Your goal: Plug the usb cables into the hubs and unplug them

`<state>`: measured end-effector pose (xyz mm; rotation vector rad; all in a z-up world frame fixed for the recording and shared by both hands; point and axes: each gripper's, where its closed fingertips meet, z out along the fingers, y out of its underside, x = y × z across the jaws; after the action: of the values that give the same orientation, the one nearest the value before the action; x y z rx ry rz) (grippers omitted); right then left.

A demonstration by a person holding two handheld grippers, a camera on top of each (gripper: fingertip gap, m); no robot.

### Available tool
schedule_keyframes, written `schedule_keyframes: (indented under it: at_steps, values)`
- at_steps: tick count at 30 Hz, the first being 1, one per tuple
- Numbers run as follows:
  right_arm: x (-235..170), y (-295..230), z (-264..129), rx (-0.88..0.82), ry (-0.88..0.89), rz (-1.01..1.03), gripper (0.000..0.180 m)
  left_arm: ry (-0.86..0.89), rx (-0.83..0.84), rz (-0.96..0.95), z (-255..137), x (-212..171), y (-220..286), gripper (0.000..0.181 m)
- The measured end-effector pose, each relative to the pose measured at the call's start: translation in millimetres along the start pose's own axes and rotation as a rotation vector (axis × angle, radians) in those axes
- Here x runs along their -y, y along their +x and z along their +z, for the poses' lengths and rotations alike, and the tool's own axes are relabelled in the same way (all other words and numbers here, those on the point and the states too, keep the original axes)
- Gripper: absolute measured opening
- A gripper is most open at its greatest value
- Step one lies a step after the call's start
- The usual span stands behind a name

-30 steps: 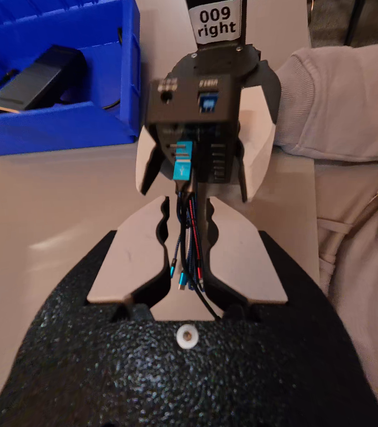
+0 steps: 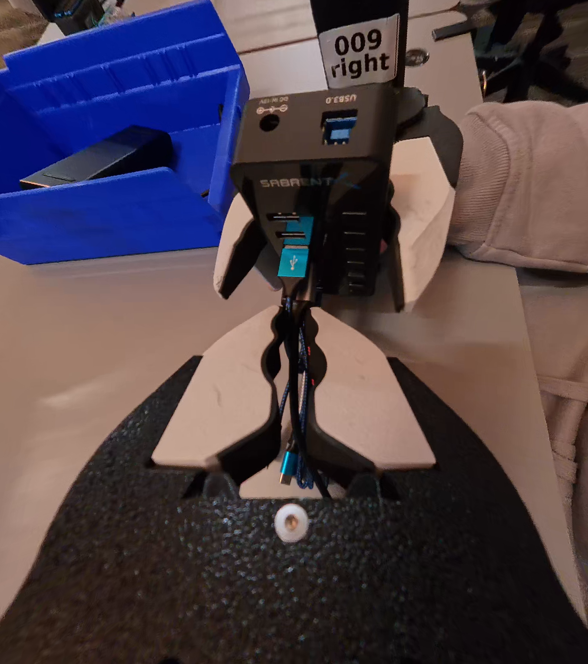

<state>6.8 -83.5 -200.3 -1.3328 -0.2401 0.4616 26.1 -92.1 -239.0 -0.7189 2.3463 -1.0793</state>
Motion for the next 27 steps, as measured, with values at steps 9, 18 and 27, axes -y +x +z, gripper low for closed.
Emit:
schedule_keyframes:
  at_steps: [9,18,27]
  values:
    - [-5,3,3,-0.023,-0.036,-0.003,0.073,0.432,-0.037,-0.109,-63,80,-1,0.061]
    - [-6,1,5,-0.040,-0.045,-0.035,0.073,0.163,-0.017,-0.017,-15,64,6,0.056]
    - [-27,8,12,-0.146,-0.238,-0.077,0.081,0.037,-0.078,0.160,-11,58,10,0.055]
